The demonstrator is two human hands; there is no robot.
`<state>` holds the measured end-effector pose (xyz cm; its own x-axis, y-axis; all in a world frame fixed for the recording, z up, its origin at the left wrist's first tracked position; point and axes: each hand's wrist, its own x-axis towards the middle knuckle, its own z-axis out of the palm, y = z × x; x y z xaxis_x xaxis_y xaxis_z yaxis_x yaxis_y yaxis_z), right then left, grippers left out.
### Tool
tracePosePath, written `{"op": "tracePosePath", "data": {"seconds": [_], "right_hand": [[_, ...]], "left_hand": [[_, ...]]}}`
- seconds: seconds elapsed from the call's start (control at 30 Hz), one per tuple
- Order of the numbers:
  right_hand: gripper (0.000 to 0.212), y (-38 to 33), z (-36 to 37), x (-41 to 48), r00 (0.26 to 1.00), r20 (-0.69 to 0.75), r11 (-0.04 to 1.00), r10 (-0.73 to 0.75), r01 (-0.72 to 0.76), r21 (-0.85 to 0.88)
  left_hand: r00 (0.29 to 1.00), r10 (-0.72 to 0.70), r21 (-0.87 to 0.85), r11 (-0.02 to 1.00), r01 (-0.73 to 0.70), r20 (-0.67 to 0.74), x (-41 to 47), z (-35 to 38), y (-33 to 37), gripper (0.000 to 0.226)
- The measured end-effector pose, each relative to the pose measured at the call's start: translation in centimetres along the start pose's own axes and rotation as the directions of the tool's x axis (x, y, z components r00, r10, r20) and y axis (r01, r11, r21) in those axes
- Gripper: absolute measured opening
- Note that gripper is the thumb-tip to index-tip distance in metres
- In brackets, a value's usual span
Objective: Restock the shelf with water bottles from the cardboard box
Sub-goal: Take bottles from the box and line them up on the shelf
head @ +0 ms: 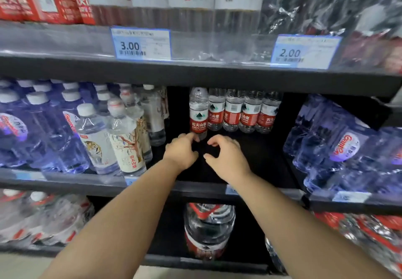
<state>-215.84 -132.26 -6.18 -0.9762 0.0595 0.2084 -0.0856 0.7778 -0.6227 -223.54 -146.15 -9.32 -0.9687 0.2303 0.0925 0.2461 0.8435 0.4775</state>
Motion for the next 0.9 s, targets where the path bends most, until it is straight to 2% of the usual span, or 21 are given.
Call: {"op": "tracePosePath", "data": {"seconds": [0.13, 0.27, 0.33, 0.37, 0.43, 0.47, 0.53, 0.6, 0.63, 0.67, 0.73, 0.8, 0.83, 0.9], "right_hand": [[0.027, -0.4, -0.1, -5.4, 0.992, -0.063, 0.991, -0.114, 0.109, -0.076], [0.023, 1.6, 2.1, -12.2, 0.960, -0.194, 0.977, -0.202, 0.183, -0.110], [0.023, 3.3, 4.0, -15.3, 0.974, -0.152, 0.980, -0.167, 0.147, -0.134], [0.024, 4.2, 5.2, -16.8, 0.989, -0.105, 0.988, -0.101, 0.088, -0.124], [0.025, 6.3, 8.0, -19.8, 0.993, 0.031, 0.990, 0.114, -0.111, -0.086], [0.026, 7.5, 9.4, -21.3, 0.963, 0.120, 0.969, 0.243, -0.236, -0.071], [0.032, 9.6, 12.4, -24.5, 0.831, 0.310, 0.886, 0.462, -0.450, -0.113], [0.036, 11.0, 14.9, -28.1, 0.689, 0.413, 0.800, 0.595, -0.556, -0.225], [0.033, 11.5, 15.8, -29.7, 0.658, 0.411, 0.773, 0.631, -0.580, -0.258], [0.030, 11.9, 16.3, -31.3, 0.671, 0.374, 0.767, 0.641, -0.585, -0.266], [0.026, 12.3, 16.6, -33.6, 0.787, 0.231, 0.820, 0.572, -0.541, -0.190], [0.023, 11.7, 16.1, -34.6, 0.913, 0.094, 0.917, 0.397, -0.391, -0.073], [0.020, 11.0, 15.8, -34.8, 0.941, 0.081, 0.945, 0.328, -0.327, -0.018], [0.010, 9.8, 15.8, -35.4, 0.941, 0.225, 0.964, 0.253, -0.264, 0.018]], "left_hand": [[0.979, 0.105, 0.006, 0.994, -0.105, -0.176, -6.4, -1.3, 2.2, 0.030], [0.926, 0.190, 0.034, 0.981, -0.190, -0.327, -14.6, -0.1, 1.2, 0.029], [0.907, 0.204, 0.067, 0.979, -0.193, -0.369, -18.1, 1.4, 0.1, 0.028], [0.912, 0.202, 0.085, 0.979, -0.183, -0.357, -19.7, 2.5, -0.4, 0.027], [0.954, 0.146, 0.096, 0.988, -0.125, -0.262, -23.0, 5.6, -1.6, 0.030], [0.979, 0.086, 0.091, 0.993, -0.070, -0.186, -24.6, 7.3, -2.0, 0.032], [0.996, -0.090, 0.127, 0.988, 0.087, 0.013, -28.1, 11.0, -3.0, 0.035], [0.937, -0.290, 0.198, 0.947, 0.252, 0.195, -31.5, 14.5, -4.0, 0.039], [0.888, -0.375, 0.223, 0.920, 0.322, 0.266, -33.1, 16.0, -4.6, 0.042], [0.837, -0.443, 0.252, 0.892, 0.375, 0.323, -34.7, 17.3, -5.1, 0.045], [0.768, -0.525, 0.317, 0.847, 0.427, 0.366, -37.5, 19.2, -6.0, 0.049], [0.777, -0.545, 0.327, 0.831, 0.451, 0.314, -39.8, 20.1, -6.2, 0.047], [0.802, -0.542, 0.300, 0.832, 0.467, 0.254, -40.7, 20.3, -6.0, 0.045], [0.836, -0.541, 0.257, 0.824, 0.506, 0.090, -42.3, 19.9, -5.4, 0.036]]}}
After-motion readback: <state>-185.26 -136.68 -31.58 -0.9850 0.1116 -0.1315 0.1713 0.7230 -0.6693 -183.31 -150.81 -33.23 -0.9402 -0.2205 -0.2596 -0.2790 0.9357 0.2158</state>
